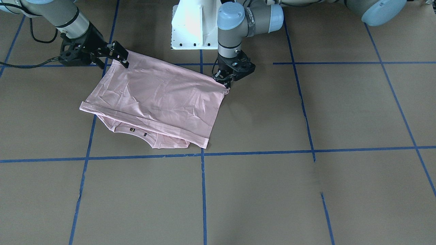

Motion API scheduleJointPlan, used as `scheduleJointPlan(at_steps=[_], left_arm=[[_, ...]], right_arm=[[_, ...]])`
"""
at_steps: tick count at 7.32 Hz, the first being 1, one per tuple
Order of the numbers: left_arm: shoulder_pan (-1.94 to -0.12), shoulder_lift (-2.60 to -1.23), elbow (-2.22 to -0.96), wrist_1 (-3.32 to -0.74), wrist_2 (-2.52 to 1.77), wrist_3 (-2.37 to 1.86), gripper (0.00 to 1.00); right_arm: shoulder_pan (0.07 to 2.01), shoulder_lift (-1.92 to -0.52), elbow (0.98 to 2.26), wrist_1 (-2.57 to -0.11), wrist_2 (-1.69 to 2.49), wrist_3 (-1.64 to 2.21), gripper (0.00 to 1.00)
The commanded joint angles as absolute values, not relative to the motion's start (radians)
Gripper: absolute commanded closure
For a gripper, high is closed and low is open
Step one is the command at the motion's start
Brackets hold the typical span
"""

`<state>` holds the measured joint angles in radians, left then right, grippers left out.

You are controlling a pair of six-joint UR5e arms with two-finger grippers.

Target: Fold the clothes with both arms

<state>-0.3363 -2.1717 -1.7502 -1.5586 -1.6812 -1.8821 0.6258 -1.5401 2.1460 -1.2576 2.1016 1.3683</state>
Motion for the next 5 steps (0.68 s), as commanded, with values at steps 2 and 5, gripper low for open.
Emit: scheduleJointPlan(at_steps=[2,5], left_arm=[[-0.448,-2.175,-1.737,-1.56,-1.68,-1.801,1.0],[-0.582,-2.218,-1.585,-1.674,-1.634,-1.656,1.0]], right_arm=[[0.627,-1.542,2.148,-1.258,2.095,1.37,0.0],[0.637,-1.539,2.158,-1.258,2.095,1.37,0.0]])
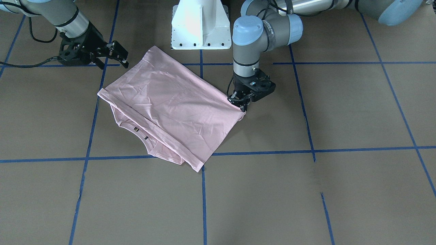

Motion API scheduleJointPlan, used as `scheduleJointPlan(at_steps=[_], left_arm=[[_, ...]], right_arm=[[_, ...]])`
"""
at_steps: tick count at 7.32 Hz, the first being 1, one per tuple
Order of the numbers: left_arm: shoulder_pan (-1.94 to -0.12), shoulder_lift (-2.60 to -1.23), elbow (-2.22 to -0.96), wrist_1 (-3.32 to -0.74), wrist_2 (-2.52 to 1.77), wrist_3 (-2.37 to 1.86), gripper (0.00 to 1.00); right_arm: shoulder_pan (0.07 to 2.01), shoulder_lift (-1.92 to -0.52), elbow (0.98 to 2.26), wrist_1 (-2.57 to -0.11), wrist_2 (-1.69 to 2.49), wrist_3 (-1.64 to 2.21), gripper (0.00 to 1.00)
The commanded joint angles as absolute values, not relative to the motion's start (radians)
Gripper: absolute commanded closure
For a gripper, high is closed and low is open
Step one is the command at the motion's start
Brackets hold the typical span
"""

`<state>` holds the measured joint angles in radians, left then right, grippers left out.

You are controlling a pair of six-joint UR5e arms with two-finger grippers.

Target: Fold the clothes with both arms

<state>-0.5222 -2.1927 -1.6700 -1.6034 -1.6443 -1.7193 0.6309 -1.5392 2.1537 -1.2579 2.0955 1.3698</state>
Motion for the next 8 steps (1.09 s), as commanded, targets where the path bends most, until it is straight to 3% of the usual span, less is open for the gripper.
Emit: scheduleJointPlan(at_steps=[1,6,8], left_arm=[[-0.625,-2.27,-1.452,-1.765,-1.632,-1.607,1.0],[-0.726,-2.506,-0.96,-2.216,-1.596,-1.428,1.0],[-0.726,-2.556,-0.858,-2.307,-1.566,-1.427,1.0]], right_arm=[[0.643,-1.537,2.16,-1.256,2.095,1.37,0.0],[0.647,-1.537,2.154,-1.252,2.094,1.37,0.0],[0.647,-1.536,2.154,-1.249,2.095,1.37,0.0]])
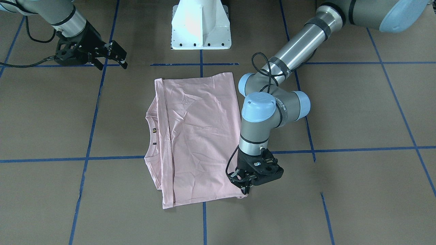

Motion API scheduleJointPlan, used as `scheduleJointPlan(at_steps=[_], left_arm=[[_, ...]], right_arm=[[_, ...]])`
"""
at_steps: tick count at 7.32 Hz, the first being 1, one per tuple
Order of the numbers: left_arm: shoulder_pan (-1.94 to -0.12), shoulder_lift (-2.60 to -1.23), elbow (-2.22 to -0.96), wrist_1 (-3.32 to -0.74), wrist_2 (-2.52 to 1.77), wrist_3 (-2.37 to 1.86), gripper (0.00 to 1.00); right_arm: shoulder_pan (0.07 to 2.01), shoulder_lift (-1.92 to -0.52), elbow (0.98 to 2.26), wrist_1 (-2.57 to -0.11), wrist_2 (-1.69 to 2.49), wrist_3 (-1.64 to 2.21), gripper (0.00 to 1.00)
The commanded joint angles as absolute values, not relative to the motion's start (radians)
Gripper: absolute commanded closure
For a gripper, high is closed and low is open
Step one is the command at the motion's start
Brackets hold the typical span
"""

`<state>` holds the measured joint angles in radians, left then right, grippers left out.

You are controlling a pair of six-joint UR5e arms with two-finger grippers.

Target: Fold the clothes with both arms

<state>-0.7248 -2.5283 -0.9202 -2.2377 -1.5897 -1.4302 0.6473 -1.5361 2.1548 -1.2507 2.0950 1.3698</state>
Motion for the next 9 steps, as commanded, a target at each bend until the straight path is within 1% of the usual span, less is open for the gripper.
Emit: scheduleJointPlan(at_steps=[1,3,4,5,6,7,9], left_arm=[[-0.726,-2.568,-0.82,-2.348,-1.563,-1.419,1.0],[-0.726,-2.569,-0.802,-2.372,-1.562,-1.414,0.99],[-0.727,-2.569,-0.801,-2.37,-1.563,-1.364,0.13],[-0.745,-2.569,-0.802,-2.368,-1.574,-1.317,0.0],[-0.764,-2.565,-0.817,-2.361,-1.638,-1.315,0.0],[-0.767,-2.492,-0.922,-2.324,-1.711,-1.319,0.0],[-0.756,-2.238,-1.325,-2.172,-1.798,-1.336,0.0]], right_arm=[[0.65,-1.536,2.154,-1.249,2.095,1.368,0.0],[0.657,-1.52,2.154,-1.249,2.094,1.368,0.0],[0.657,-1.519,2.154,-1.249,2.094,1.37,0.0],[0.657,-1.514,2.154,-1.249,2.094,1.37,0.0],[0.657,-1.506,2.152,-1.25,2.094,1.37,0.0],[0.667,-1.49,2.154,-1.253,2.098,1.368,0.0],[0.681,-1.48,2.152,-1.258,2.095,1.37,0.0]])
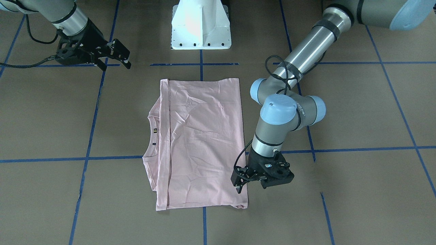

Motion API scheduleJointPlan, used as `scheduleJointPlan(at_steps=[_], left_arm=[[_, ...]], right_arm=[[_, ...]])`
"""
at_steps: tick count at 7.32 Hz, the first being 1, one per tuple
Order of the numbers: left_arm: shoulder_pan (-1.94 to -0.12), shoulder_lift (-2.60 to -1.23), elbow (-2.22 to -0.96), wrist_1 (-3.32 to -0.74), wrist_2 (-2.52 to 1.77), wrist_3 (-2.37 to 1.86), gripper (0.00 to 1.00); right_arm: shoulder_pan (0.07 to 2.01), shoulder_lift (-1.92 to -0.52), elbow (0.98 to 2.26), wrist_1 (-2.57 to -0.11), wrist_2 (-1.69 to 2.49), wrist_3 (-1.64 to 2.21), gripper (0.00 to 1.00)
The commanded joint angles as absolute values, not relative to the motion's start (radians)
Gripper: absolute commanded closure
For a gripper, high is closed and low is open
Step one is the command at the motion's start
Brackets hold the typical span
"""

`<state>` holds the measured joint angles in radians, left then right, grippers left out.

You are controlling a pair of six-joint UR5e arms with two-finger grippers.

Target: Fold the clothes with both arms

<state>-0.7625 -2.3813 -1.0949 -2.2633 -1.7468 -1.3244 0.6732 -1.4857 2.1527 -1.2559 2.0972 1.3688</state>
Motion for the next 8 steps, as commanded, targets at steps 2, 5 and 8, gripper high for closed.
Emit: scheduleJointPlan(at_steps=[2,5,8], left_arm=[[-0.682,-2.133,-1.581,-1.989,-1.81,-1.515,0.0],[-0.498,-1.981,-1.857,-1.838,-1.739,-1.756,0.0],[-0.35,-1.982,-1.875,-1.746,-1.677,-1.899,0.0]], right_arm=[[0.69,-1.482,2.154,-1.258,2.095,1.368,0.0],[0.693,-1.48,2.155,-1.258,2.094,1.368,0.0],[0.692,-1.483,2.151,-1.259,2.094,1.364,0.0]])
